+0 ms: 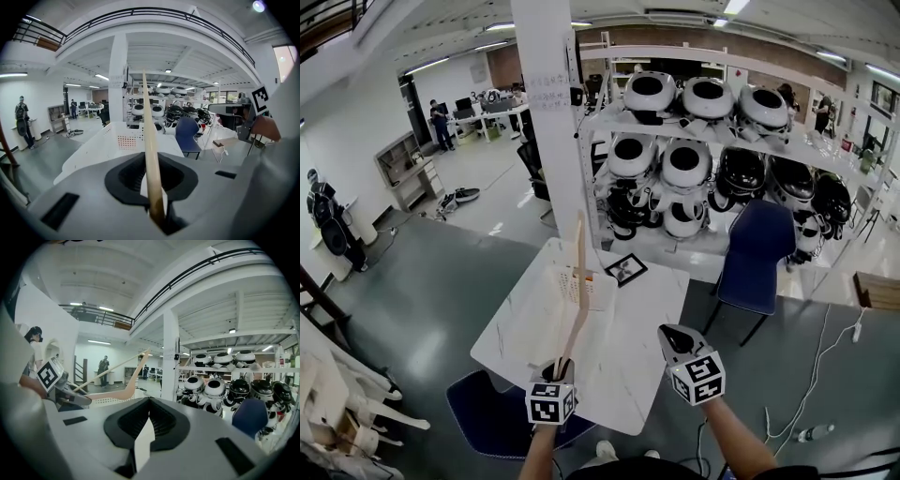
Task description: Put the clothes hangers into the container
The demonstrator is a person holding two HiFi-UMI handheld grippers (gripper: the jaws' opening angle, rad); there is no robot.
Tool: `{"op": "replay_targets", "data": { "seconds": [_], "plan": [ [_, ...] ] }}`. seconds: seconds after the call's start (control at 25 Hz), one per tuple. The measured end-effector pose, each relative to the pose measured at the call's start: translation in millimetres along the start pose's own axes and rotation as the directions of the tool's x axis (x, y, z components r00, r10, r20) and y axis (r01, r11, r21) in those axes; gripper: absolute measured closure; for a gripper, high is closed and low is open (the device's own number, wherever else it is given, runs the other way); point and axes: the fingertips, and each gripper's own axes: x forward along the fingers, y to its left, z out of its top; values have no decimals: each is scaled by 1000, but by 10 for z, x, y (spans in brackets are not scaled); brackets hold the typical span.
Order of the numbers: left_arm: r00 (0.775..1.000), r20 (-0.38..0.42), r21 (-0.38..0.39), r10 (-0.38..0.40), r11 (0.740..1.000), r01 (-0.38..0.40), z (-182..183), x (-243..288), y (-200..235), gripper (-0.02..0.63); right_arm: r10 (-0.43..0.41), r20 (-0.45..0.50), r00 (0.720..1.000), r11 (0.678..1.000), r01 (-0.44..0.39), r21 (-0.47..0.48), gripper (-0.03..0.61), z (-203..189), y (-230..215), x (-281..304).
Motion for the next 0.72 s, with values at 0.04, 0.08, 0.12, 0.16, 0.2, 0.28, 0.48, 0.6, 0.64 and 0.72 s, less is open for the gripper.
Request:
{"op": "replay_targets", "data": {
  "seconds": [0.04,0.08,0.12,0.16,0.2,0.28,0.48,0.6,0.64,0.72],
  "plan": [
    [1000,-15,2,-7,1000,7,-11,36,-2,560,-1,-1,1000,1000,1,0,559,-4,5,15],
    [999,-30,4,-13,1000,13,-23,71,0,560,-2,-3,1000,1000,2,0,559,-4,11,33],
    [999,-44,6,-17,1000,17,-36,104,5,560,-3,-4,1000,1000,3,-1,559,-2,19,51],
    [998,-57,6,-20,1000,21,-54,133,11,560,-5,-6,1000,1000,5,-3,558,-2,27,66],
    [997,-69,4,-23,1000,24,-75,159,14,560,-6,-8,1000,1000,6,-5,558,-5,32,79],
    [995,-94,-5,-28,1000,28,-116,206,17,560,-9,-10,1000,1000,9,-9,558,-7,32,98],
    [989,-140,-13,-41,999,39,-150,293,53,560,-12,-14,1000,1000,12,-22,558,34,39,166],
    [983,-179,-4,-29,1000,29,-187,329,85,560,-9,-19,1000,1000,8,-27,559,42,58,204],
    [980,-197,5,-22,1000,23,-210,338,92,560,-8,-21,1000,1000,7,-28,558,44,68,212],
    [975,-222,16,-18,1000,22,-242,355,93,560,-6,-22,1000,1000,6,-30,559,52,83,226]
  ]
}}
